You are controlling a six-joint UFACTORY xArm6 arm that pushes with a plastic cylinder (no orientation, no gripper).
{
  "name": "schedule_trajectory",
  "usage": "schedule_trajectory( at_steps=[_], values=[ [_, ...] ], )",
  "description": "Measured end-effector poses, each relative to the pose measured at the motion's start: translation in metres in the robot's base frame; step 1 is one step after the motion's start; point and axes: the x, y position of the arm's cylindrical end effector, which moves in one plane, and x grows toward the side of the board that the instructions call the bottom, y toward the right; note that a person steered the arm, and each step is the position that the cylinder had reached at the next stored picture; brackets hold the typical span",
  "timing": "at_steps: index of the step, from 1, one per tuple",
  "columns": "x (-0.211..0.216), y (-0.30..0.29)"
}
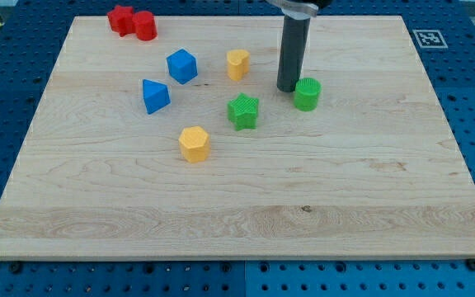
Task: Move the red star down a bit
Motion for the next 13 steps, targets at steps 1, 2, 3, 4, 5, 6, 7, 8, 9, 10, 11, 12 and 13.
schedule_trajectory(
  at_steps=[1, 2, 3, 4, 5, 6, 7, 8, 9, 10, 11, 12, 13],
  values=[
    [0.007, 0.001],
    [-0.037, 0.001],
    [-0.109, 0.002],
    [-0.149, 0.005],
    [-0.164, -0.055],
    [-0.156, -0.113],
    [-0.128, -0.135],
    [-0.123, -0.139],
    [-0.112, -0.165],
    [-0.102, -0.216],
    [-0.102, -0.295],
    [-0.15, -0.355],
    [-0.185, -0.351]
  ],
)
